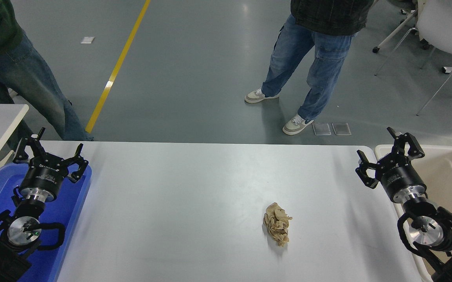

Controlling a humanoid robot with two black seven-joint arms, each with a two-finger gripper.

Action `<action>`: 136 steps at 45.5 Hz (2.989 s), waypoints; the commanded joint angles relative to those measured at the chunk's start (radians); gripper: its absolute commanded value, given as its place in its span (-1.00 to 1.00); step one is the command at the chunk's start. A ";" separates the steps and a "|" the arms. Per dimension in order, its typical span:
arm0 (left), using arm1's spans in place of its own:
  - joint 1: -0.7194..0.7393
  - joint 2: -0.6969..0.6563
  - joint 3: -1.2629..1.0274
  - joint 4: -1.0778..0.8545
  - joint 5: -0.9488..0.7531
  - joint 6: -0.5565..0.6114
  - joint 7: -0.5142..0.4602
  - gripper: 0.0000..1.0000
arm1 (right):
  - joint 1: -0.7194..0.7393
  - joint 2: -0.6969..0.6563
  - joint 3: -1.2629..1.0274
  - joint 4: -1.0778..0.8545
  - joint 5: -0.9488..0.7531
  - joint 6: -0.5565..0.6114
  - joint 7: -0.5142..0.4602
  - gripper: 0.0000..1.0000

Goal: Clean the table surface

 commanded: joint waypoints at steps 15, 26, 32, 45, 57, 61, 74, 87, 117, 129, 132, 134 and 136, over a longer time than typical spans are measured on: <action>-0.002 0.000 0.000 0.000 0.000 -0.001 0.000 1.00 | 0.072 -0.069 -0.128 0.063 -0.193 -0.078 -0.007 0.98; -0.002 0.000 -0.002 0.000 0.000 -0.001 0.000 1.00 | 0.190 -0.210 -0.371 0.360 -0.402 -0.492 -0.288 0.98; -0.002 0.000 -0.002 0.000 0.000 -0.001 0.000 1.00 | 0.212 -0.267 -0.422 0.494 -0.497 -0.515 -0.377 0.98; -0.002 0.000 -0.002 0.000 0.000 -0.001 0.000 1.00 | 0.283 -0.417 -0.534 0.684 -0.718 -0.316 -0.440 0.98; -0.002 0.000 -0.002 0.000 0.000 -0.001 0.000 1.00 | 0.324 -0.408 -0.629 0.726 -1.046 -0.300 -0.428 0.98; -0.002 0.000 -0.002 0.000 0.000 -0.001 0.000 1.00 | 0.419 -0.376 -0.784 0.727 -1.056 -0.297 -0.428 0.98; -0.002 0.000 -0.002 0.000 0.000 -0.001 0.000 1.00 | 0.631 -0.178 -1.083 0.667 -1.112 -0.294 -0.425 0.98; -0.002 0.000 -0.002 0.000 0.000 -0.001 0.000 1.00 | 0.615 0.040 -1.194 0.444 -1.128 -0.303 -0.434 0.98; -0.002 0.000 -0.002 0.000 0.000 -0.001 0.000 1.00 | 0.559 0.048 -1.249 0.325 -1.215 -0.435 -0.445 0.98; -0.002 0.000 -0.002 0.000 0.000 -0.001 0.000 1.00 | 0.514 0.051 -1.249 0.258 -1.254 -0.460 -0.443 0.98; -0.002 0.000 -0.002 0.000 0.000 -0.001 0.000 1.00 | 0.513 0.058 -1.249 0.258 -1.254 -0.460 -0.443 0.98; -0.002 0.000 -0.002 -0.001 0.000 -0.001 0.000 1.00 | 0.510 0.068 -1.251 0.256 -1.254 -0.460 -0.443 0.98; -0.002 0.000 -0.002 0.000 0.000 -0.001 0.000 1.00 | 0.508 0.074 -1.249 0.255 -1.254 -0.460 -0.443 0.98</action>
